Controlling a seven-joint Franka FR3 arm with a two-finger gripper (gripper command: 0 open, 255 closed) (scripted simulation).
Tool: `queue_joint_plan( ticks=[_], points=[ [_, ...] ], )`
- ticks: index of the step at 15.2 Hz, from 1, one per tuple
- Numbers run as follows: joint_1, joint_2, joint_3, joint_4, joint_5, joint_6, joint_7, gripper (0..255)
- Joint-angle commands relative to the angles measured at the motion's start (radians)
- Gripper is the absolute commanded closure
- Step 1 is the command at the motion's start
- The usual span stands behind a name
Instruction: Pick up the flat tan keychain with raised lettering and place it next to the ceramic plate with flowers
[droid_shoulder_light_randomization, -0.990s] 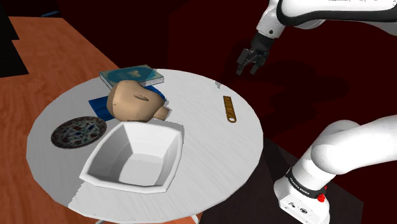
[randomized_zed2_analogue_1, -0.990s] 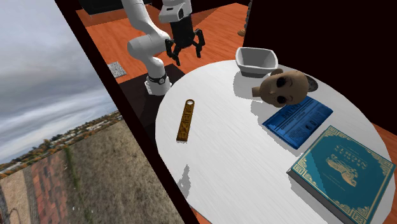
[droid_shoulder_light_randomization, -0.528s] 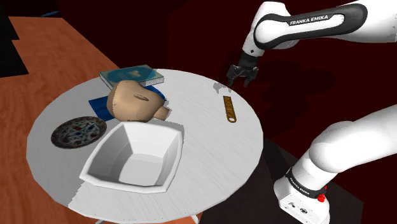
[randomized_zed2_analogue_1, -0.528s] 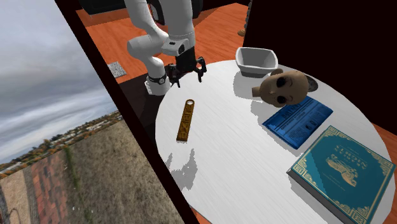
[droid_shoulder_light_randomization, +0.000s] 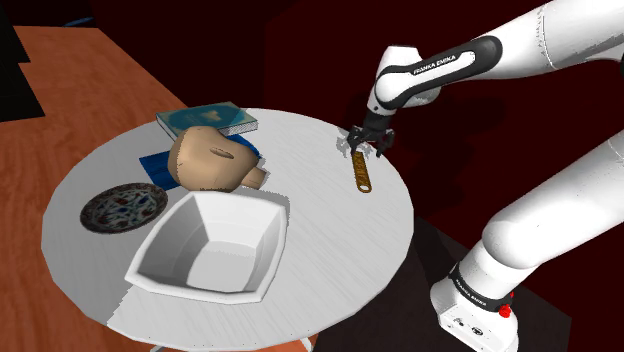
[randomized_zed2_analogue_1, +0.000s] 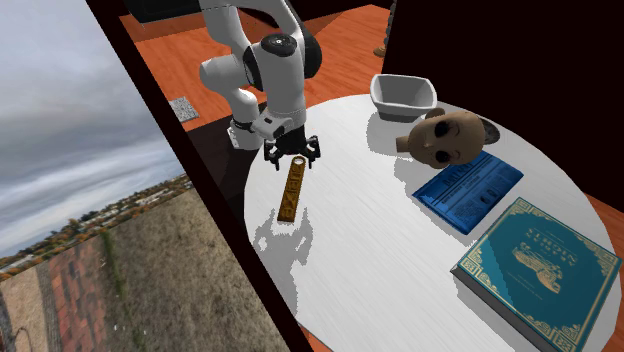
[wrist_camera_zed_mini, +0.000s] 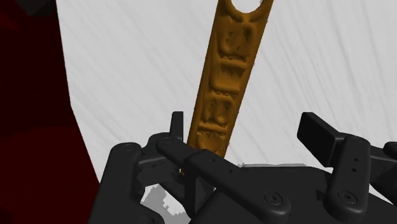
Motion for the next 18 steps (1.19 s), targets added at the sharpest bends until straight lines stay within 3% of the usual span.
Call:
queue_joint_plan(
  ticks=[1, 9, 17, 18],
  points=[
    [-0.017, 0.066, -0.002, 0.007, -0.010, 0.041, 0.049, 0],
    [-0.016, 0.138, -0.001, -0.035, -0.012, 0.154, 0.053, 0],
    [-0.016, 0.138, -0.001, -0.035, -0.012, 0.154, 0.053, 0],
    [-0.016, 0.138, -0.001, -0.035, -0.012, 0.154, 0.053, 255]
  ],
)
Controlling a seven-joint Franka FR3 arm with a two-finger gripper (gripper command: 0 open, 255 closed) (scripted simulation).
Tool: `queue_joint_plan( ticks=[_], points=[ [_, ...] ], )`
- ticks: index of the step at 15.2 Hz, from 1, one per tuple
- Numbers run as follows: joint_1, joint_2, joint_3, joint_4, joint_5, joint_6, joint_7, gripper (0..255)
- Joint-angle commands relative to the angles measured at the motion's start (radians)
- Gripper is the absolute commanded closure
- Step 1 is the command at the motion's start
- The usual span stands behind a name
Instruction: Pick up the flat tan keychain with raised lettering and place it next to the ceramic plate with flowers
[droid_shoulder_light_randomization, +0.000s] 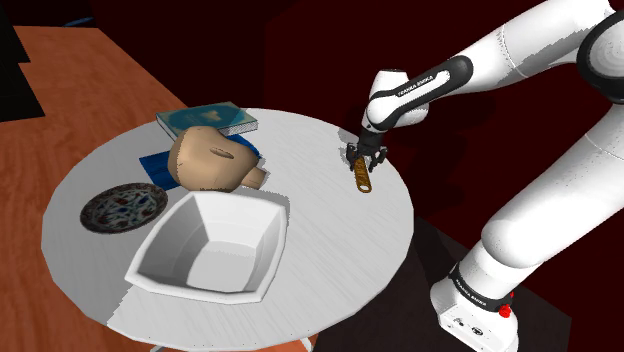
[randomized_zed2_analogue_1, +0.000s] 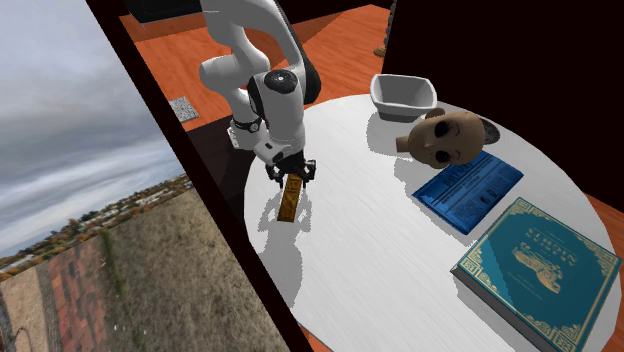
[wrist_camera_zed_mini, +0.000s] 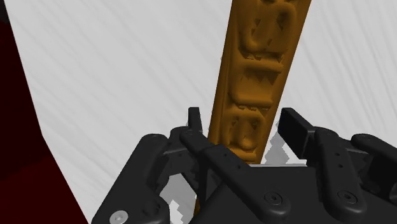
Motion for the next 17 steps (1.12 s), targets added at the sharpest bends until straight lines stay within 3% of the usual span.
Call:
queue_joint_plan(
  ticks=[1, 9, 17],
  points=[
    [0.001, 0.002, 0.001, -0.001, 0.001, 0.002, 0.000, 255],
    [0.001, 0.002, 0.001, -0.001, 0.001, 0.002, 0.000, 255],
    [0.002, -0.069, -0.001, 0.044, 0.002, -0.115, 0.000, 255]
  ],
)
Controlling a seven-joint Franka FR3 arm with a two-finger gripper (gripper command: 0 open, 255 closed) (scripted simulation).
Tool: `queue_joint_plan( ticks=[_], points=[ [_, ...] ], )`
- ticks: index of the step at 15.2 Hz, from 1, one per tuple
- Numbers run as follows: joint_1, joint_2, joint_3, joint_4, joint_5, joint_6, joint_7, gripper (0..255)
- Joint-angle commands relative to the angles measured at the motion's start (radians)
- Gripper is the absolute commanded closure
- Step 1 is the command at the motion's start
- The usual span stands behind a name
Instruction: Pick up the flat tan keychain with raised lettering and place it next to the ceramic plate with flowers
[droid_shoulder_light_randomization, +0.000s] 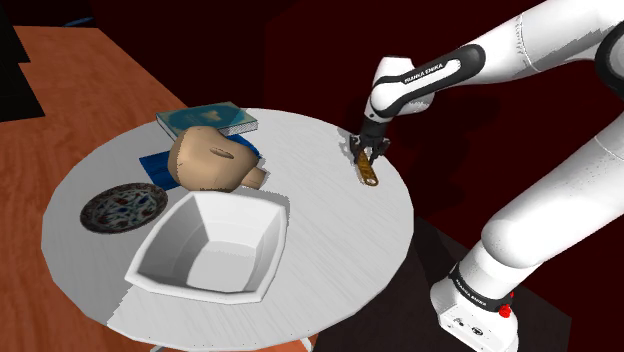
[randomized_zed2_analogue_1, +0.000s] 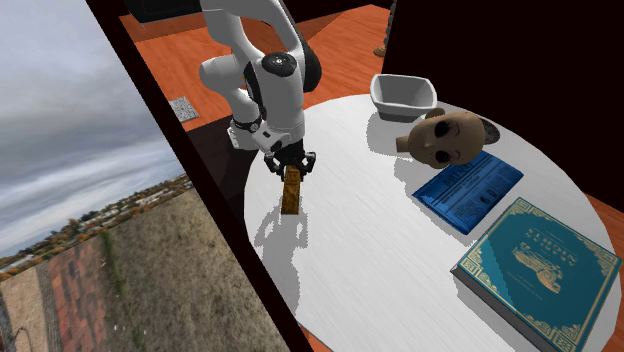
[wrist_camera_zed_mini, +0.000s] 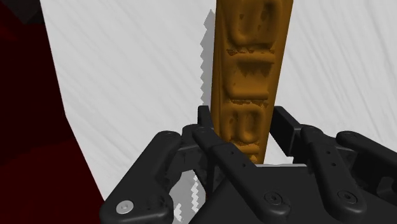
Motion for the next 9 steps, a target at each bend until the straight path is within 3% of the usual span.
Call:
queue_joint_plan(
  ticks=[1, 9],
  points=[
    [0.001, -0.018, 0.001, 0.012, 0.000, -0.031, 0.002, 255],
    [0.001, -0.072, -0.001, 0.073, 0.001, -0.145, 0.003, 255]
  ],
)
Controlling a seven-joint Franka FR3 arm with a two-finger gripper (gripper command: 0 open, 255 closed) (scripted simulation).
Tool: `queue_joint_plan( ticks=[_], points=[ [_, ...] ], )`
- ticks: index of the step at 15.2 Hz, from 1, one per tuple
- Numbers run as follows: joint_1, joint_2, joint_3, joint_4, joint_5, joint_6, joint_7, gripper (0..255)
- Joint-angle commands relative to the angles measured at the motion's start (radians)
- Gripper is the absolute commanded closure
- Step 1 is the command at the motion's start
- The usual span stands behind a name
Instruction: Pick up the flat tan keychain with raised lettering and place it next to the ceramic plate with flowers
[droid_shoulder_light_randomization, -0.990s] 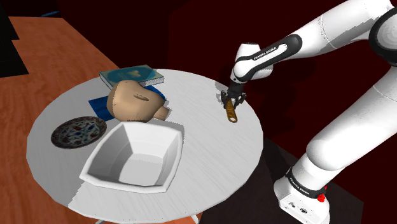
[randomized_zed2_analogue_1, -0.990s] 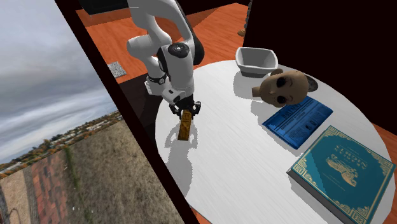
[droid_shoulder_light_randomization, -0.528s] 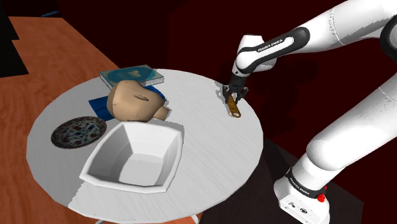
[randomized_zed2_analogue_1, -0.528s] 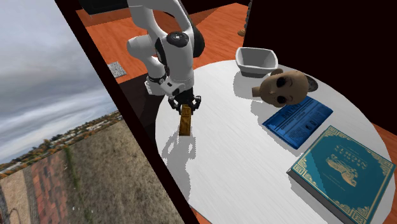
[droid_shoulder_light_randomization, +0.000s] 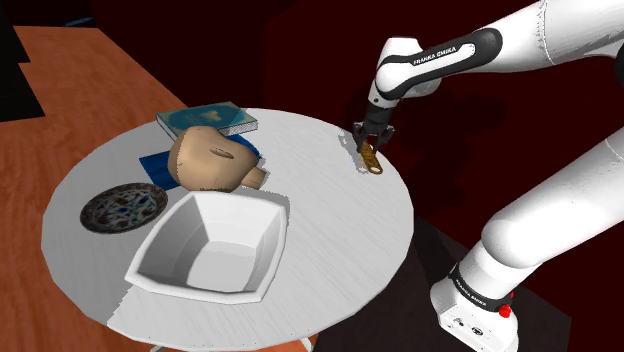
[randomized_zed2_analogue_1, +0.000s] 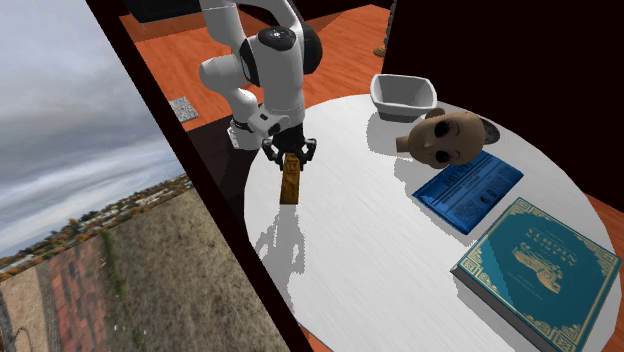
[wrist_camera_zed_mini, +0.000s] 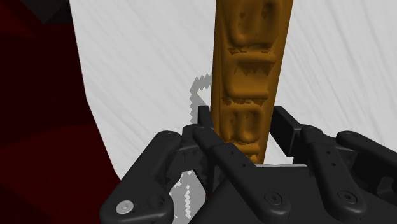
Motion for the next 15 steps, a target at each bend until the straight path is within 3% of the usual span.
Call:
queue_joint_plan(
  ticks=[1, 3, 15],
  points=[
    [0.000, -0.014, 0.000, 0.019, 0.000, -0.033, 0.000, 255],
    [0.000, -0.020, -0.001, 0.028, 0.000, -0.048, 0.001, 255],
    [0.128, 0.079, 0.188, 0.135, 0.025, -0.049, 0.303, 255]
  ],
)
